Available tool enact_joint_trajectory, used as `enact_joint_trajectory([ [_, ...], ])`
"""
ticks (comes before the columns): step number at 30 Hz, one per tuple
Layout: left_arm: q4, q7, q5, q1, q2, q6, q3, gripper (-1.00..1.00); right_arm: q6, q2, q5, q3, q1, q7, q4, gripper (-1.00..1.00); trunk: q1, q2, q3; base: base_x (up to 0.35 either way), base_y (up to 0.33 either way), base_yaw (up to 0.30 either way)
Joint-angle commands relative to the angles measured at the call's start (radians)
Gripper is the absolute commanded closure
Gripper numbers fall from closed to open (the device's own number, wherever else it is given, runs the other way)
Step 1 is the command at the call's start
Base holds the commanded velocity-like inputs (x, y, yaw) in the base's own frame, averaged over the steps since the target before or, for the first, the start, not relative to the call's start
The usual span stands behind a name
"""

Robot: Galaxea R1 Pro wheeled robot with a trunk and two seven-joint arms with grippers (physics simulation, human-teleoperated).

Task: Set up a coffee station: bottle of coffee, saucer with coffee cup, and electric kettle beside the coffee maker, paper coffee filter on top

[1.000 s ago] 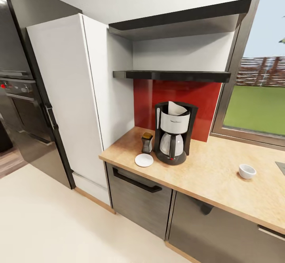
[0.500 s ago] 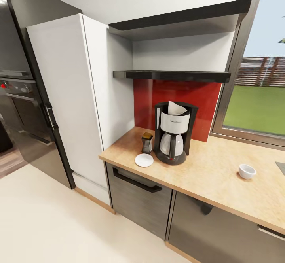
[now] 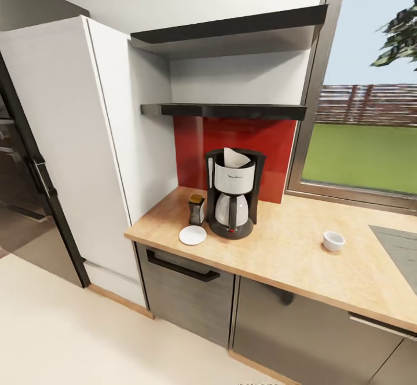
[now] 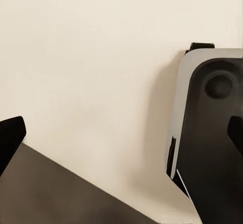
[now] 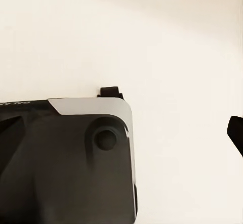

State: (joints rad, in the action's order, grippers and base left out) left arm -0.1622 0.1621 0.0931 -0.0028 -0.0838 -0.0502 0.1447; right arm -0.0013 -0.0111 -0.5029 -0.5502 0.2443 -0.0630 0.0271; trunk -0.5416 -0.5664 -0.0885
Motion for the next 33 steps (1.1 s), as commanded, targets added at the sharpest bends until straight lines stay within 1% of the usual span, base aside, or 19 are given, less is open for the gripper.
enact_joint_trajectory([
  [1,-0.001,0.001,0.009,0.0,0.001,-0.003,0.008,-1.0,0.0,0.0,-0.011,-0.008,0.001,-0.003,-0.001,-1.0,0.0,-0.002,-0.002,0.0,0.0,-0.289],
  [7,-0.006,0.0,0.008,0.0,0.002,-0.01,0.008,-1.0,0.001,-0.002,-0.011,-0.008,0.001,-0.002,-0.001,-1.0,0.0,-0.002,-0.002,0.0,0.0,-0.295],
  [14,-0.006,-0.002,0.007,0.0,0.002,-0.048,0.009,-1.0,0.001,-0.004,-0.012,-0.008,0.001,-0.002,-0.001,-1.0,0.0,-0.002,-0.002,0.0,0.0,-0.299],
  [21,-0.005,-0.003,0.009,0.0,0.002,-0.055,0.009,-1.0,0.001,-0.004,-0.012,-0.008,0.001,0.0,-0.001,-1.0,0.0,-0.002,-0.002,0.0,-0.001,-0.299],
  [33,-0.006,-0.003,0.011,0.001,0.004,-0.057,0.007,-1.0,0.001,-0.007,-0.012,-0.008,0.001,-0.001,-0.001,-1.0,0.0,-0.002,-0.002,0.001,-0.255,-0.299],
])
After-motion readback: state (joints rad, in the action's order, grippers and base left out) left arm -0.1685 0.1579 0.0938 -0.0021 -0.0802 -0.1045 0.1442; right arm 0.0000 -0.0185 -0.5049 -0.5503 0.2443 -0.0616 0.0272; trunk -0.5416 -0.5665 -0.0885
